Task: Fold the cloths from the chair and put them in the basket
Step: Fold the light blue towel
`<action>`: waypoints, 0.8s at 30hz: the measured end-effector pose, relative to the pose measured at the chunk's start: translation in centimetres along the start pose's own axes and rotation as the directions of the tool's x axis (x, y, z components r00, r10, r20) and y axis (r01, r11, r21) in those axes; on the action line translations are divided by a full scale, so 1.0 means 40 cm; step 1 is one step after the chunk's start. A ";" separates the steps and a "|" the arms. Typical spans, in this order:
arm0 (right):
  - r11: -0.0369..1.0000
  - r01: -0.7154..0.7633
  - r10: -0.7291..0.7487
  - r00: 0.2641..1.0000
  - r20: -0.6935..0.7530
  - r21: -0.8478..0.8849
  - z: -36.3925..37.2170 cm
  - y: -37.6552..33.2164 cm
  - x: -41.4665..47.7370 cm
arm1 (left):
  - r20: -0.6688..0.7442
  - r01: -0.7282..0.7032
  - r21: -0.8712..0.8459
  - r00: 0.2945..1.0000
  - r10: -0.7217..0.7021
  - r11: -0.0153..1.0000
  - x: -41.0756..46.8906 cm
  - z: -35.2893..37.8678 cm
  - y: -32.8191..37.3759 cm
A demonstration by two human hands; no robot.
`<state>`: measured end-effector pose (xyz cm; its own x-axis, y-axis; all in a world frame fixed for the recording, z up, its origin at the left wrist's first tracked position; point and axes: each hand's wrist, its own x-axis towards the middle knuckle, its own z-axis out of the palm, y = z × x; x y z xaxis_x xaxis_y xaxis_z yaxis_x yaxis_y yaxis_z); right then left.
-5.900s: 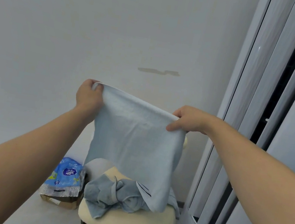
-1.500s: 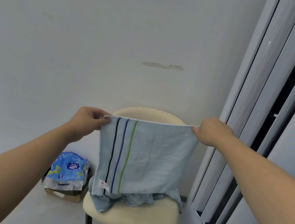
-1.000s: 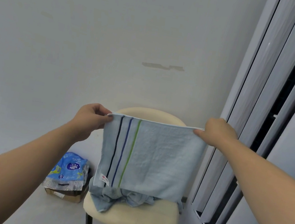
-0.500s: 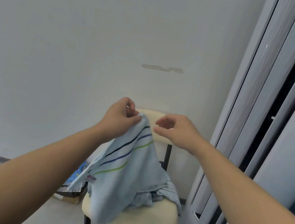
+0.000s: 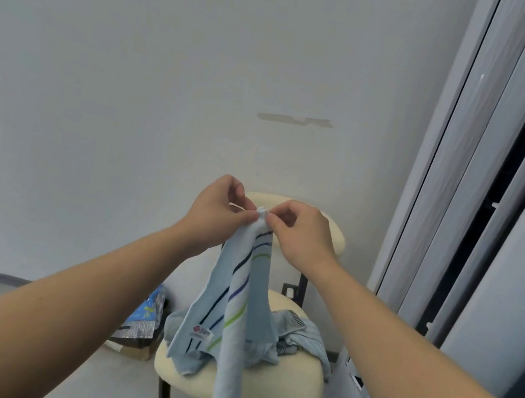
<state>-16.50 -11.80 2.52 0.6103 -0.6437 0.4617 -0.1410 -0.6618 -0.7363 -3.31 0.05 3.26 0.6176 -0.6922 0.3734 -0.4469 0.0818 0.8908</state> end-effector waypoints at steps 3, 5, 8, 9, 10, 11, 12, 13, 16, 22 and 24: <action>0.999 0.026 -0.026 1.000 -0.002 -0.031 0.002 0.002 -0.004 | 0.016 0.004 -0.031 1.000 -0.004 1.000 -0.001 0.006 -0.002; 1.000 0.017 -0.017 1.000 0.014 -0.003 0.000 0.008 -0.005 | 0.038 0.005 -0.059 0.999 -0.002 0.998 0.000 0.011 -0.002; 1.000 0.001 -0.002 0.998 0.067 0.025 -0.006 0.016 -0.007 | 0.060 0.011 -0.069 0.998 -0.007 0.998 0.001 0.016 -0.008; 1.000 -0.003 0.002 0.995 0.095 0.013 -0.008 0.020 -0.004 | 0.065 0.015 -0.071 0.998 -0.011 0.997 0.001 0.017 -0.012; 1.000 -0.004 0.006 0.993 0.121 -0.014 -0.010 0.023 -0.003 | 0.070 0.018 -0.075 0.997 -0.013 0.997 0.002 0.018 -0.020; 0.999 -0.003 0.010 0.990 0.140 -0.050 -0.011 0.026 0.001 | 0.075 0.020 -0.077 0.997 -0.015 0.997 0.001 0.021 -0.027; 0.996 0.005 0.008 0.989 0.149 -0.085 -0.012 0.028 0.004 | 0.084 0.024 -0.071 0.996 -0.018 0.997 -0.003 0.025 -0.036; 0.994 0.015 0.003 0.988 0.153 -0.112 -0.014 0.028 0.008 | 0.099 0.032 -0.055 0.995 -0.027 0.998 -0.010 0.031 -0.048; 0.986 0.054 -0.032 0.990 0.140 -0.158 -0.021 0.014 0.016 | 0.152 0.044 0.025 0.987 -0.047 0.999 -0.045 0.051 -0.097; 0.986 0.047 -0.048 0.999 -0.007 -0.160 -0.061 -0.002 0.059 | 0.115 -0.081 0.221 0.992 0.057 0.972 -0.117 0.055 -0.183; 0.990 0.022 -0.031 0.998 -0.060 -0.142 -0.075 -0.001 0.075 | 0.176 -0.076 0.224 0.984 0.036 0.972 -0.134 0.059 -0.200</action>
<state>-17.01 -14.86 5.40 0.5663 -0.6451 0.5130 -0.2368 -0.7235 -0.6484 -4.59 1.41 -6.49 0.4776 -0.8040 0.3543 -0.6259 -0.0283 0.7794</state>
